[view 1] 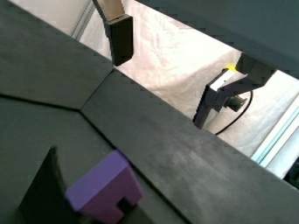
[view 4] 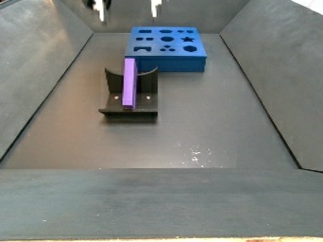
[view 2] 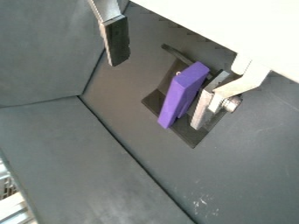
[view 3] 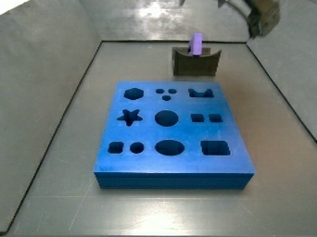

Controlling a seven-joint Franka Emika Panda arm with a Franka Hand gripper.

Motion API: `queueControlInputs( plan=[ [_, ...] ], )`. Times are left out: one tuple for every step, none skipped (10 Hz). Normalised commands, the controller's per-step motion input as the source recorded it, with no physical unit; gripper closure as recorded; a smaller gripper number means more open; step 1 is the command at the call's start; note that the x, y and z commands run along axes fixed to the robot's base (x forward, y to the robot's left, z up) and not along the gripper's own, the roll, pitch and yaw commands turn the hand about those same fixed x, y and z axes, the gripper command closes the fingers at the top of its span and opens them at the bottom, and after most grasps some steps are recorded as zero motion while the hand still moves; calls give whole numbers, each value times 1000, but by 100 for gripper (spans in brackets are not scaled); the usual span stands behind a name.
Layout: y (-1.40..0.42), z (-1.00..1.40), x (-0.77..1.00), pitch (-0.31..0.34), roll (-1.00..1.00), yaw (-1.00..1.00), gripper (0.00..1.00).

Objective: Pick up the double-square object. Move up. Place the double-square object on the fixture. Regrasp the double-square object. Rotate the double-square object. Move to above the board. Insert the double-square object.
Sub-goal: Regrasp the double-square object.

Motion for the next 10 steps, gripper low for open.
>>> queueControlInputs(
  plan=[
    [63,-1000,65,-71,51,68,0],
    [60,-1000,73,-76,54,51,0],
    [54,-1000,80,-79,60,34,0],
    [50,-1000,93,-74,63,14,0],
    [46,-1000,101,-64,66,3,0],
    [36,-1000,113,-45,67,-7,0],
    [32,-1000,122,-35,67,-10,0],
    [21,-814,105,-19,65,-7,0],
    [16,-727,96,-18,66,-3,0],
    [10,-512,79,-21,63,11,0]
  ],
)
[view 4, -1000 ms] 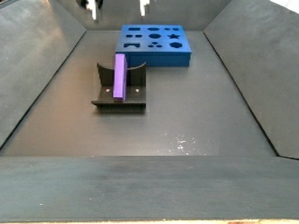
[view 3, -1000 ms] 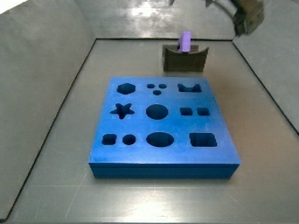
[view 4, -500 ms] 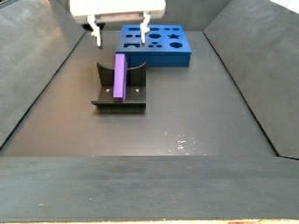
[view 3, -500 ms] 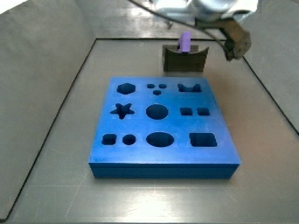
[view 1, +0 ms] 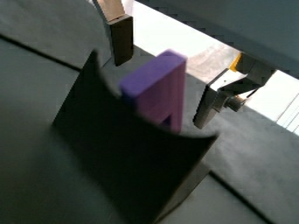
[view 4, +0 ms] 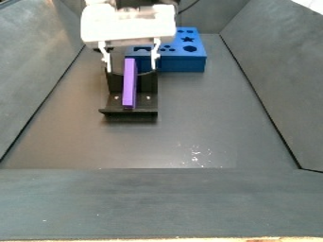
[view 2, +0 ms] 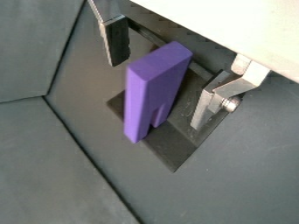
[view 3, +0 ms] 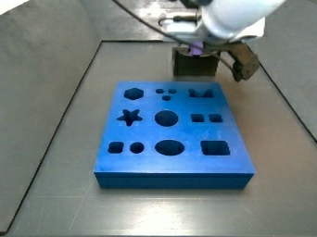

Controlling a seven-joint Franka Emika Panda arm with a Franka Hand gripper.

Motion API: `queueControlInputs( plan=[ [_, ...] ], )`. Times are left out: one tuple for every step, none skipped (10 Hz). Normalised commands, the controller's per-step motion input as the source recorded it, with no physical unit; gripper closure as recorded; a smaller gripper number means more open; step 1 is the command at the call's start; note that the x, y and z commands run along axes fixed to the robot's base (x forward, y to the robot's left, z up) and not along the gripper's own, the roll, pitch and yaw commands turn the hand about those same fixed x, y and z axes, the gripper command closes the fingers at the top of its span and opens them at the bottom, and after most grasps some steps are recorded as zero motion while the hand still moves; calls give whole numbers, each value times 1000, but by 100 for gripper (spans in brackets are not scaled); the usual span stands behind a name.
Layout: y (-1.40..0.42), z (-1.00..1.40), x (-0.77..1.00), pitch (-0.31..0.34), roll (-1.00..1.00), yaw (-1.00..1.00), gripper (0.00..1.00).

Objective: Pick up the double-square object. Move up. Place the double-square object on the fixture. Regrasp the double-square object. Rotate the double-square object. Move to above the board. Insert the double-square object.
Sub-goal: Regrasp the double-square object, then rotate the double-square object.

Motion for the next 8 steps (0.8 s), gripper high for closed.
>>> queueControlInputs(
  plan=[
    [7,-427,74,-19,62,15,0],
    [4,-256,73,-21,62,23,0],
    [-4,-179,34,-13,57,26,0],
    [0,0,0,0,0,0,100],
    [115,982,-1000,0,0,0,100],
    [113,982,-1000,-11,-12,1,100],
    [104,978,-1000,-46,-58,11,100],
    [99,968,-1000,-48,-72,17,100]
  ],
)
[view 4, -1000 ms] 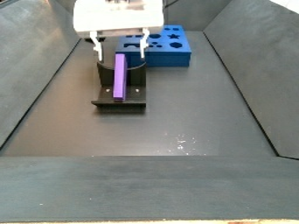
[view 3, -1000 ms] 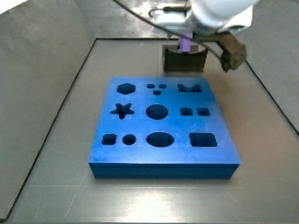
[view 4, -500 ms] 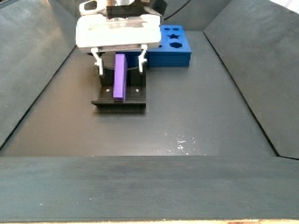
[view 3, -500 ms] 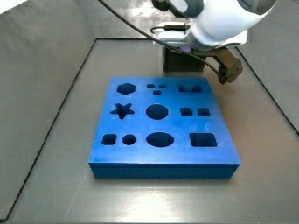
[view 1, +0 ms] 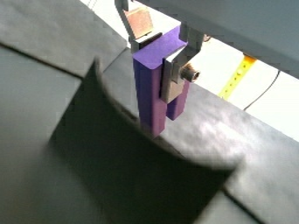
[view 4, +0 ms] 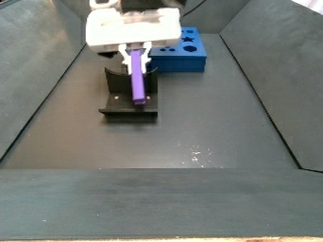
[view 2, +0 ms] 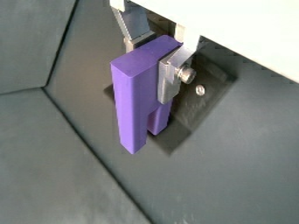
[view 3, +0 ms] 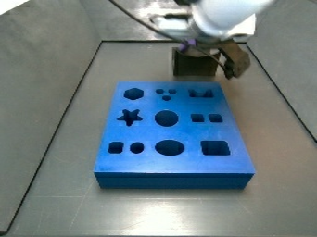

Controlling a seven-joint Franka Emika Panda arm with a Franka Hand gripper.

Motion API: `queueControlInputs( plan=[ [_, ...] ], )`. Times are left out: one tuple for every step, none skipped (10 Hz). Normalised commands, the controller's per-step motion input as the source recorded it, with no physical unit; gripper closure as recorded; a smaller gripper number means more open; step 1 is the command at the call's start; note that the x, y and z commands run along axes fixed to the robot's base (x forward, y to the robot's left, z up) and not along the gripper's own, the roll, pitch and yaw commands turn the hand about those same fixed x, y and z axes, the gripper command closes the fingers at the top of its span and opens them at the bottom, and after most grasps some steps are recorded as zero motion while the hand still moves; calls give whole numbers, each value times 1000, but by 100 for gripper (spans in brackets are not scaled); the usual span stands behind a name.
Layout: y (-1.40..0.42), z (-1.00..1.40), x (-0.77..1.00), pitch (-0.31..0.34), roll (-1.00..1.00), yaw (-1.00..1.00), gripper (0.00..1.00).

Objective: Pick up the double-square object. Move up. Place the double-square object on the fixture. Regrasp the double-square object. Rotate the double-square object. Move to above the board. Insert the double-square object.
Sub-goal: Rotate the double-square object.

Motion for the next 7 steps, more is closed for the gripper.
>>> queueControlInputs(
  plan=[
    [92,955,-1000,-54,-80,16,100],
    [87,937,-1000,-57,-88,11,100],
    [82,920,-1000,-64,-91,0,100],
    [76,894,-1000,-69,-96,-17,100],
    [72,871,-1000,-66,-102,-31,100],
    [66,841,-1000,-62,-108,-48,100],
    [61,816,-1000,-56,-113,-57,100]
  ],
)
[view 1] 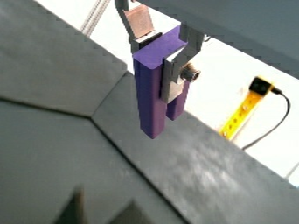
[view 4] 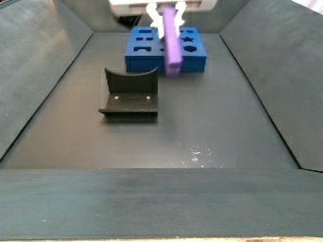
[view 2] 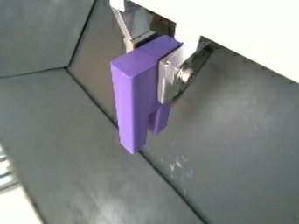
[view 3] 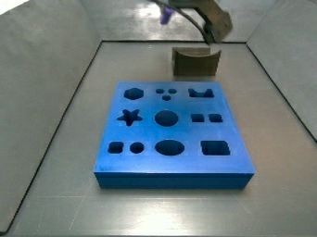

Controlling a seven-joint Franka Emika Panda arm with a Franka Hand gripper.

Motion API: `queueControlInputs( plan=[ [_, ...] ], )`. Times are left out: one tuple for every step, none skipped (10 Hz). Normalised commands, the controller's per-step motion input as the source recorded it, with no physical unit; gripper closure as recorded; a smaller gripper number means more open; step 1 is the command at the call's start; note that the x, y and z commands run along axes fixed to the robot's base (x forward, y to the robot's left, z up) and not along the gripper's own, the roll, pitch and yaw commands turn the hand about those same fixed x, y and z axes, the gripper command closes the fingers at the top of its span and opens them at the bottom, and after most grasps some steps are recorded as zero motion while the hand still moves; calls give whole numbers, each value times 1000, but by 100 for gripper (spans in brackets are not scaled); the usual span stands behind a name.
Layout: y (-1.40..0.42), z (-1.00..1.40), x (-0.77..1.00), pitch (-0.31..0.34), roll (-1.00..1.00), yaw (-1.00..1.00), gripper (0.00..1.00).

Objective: Pick up the double-square object. Move up. Place the double-square object on the fixture. Regrasp the double-square object. Rotate the double-square object. Move to above the board. Insert the double-square object.
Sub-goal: Rotate the double-square object.

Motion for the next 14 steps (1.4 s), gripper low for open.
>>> queueControlInputs(
  plan=[
    [56,783,-1000,-45,-118,-65,100],
    [52,750,-1000,-35,-121,-73,100],
    [49,710,-1000,-26,-120,-72,100],
    [41,630,-1000,-11,-115,-71,100],
    [30,512,-932,1,-108,-66,100],
    [15,344,-783,14,-99,-57,100],
    [3,133,-578,28,-79,-47,100],
    [-1,49,-394,22,-69,-34,100],
    [-1,36,-268,16,-73,-24,100],
    [0,0,0,-89,-1000,-539,100],
    [8,-4,36,-84,-1000,-540,100],
    [51,30,-21,-61,-1000,-539,100],
    [37,35,-57,-35,-1000,-541,100],
    [36,31,-49,-9,-1000,-539,100]
  ],
)
